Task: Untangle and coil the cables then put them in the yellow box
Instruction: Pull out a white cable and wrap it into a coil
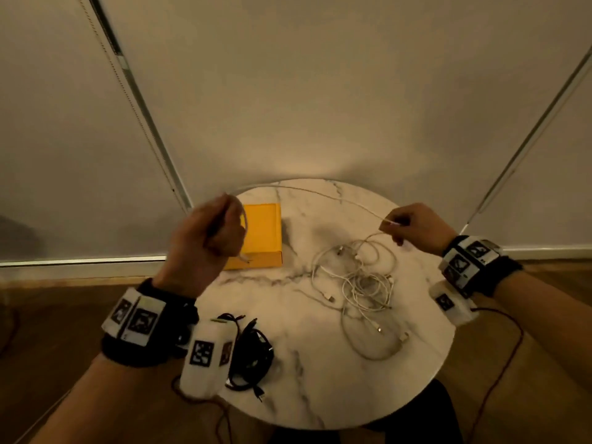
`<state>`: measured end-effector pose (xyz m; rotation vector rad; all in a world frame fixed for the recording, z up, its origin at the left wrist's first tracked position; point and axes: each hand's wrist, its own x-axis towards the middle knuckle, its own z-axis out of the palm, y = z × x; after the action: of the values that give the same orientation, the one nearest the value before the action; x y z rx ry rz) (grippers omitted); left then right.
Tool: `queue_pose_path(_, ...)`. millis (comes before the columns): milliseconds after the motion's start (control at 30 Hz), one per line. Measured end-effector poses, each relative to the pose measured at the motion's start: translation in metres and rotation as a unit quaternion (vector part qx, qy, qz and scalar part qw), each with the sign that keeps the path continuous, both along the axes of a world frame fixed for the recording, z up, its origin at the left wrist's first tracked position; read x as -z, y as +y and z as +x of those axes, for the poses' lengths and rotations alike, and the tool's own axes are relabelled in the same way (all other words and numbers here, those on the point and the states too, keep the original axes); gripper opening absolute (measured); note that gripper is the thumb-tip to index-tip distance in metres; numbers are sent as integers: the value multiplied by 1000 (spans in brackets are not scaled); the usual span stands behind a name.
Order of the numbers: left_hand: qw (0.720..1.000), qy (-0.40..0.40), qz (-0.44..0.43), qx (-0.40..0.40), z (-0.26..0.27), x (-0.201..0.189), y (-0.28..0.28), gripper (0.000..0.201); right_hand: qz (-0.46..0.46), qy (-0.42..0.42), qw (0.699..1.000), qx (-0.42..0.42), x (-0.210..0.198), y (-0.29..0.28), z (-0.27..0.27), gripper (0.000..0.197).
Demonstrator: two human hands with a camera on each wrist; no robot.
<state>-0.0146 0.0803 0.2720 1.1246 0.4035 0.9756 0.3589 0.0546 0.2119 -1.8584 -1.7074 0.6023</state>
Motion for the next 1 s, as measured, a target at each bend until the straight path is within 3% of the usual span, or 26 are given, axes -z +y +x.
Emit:
queue_pose_path(133,980,-194,-41,10,-29,-14,10,27,-44,-26,998,38,24,-5,23,18)
queue_pose_path(300,919,-387,-40,72,-63,-16,25,34,-95,-62,992,55,47,-18,15,25)
queue_pose_path(367,896,-434,-47,84,-68,-13,21,37,-158,-107,979,72,57,-19,13,22)
queue_pose_path(400,907,-415,-47,60,-66,-12,16,36,-188,-110,973,78,61,-18,12,24)
queue_pose_path(467,952,-298,-45,-51,-57,-4,2,35,-201,-43,974,94,61,-14,11,26)
queue_pose_path(533,972,-184,-43,-141,-40,8,-14,39,-129,57,986,91,47,-7,6,24)
queue_pose_path(633,974,-141,-88,-155,-14,27,-29,32,39,171,979,102,21,1,-2,23)
queue_pose_path(700,974,-133,-111,-147,-4,35,-35,33,48,137,981,126,22,4,-1,23)
queue_pose_path(767,977,-125,-113,-130,2,37,-40,33,-61,40,988,139,37,1,7,23)
queue_pose_path(833,980,-117,-114,-111,5,36,-41,35,-117,31,982,145,49,-2,15,22)
queue_pose_path(900,982,-102,-124,-96,8,37,-42,37,-115,19,982,148,49,-4,18,21)
queue_pose_path(1000,981,-90,-158,-67,19,40,-52,39,-108,-138,977,122,43,-11,4,34)
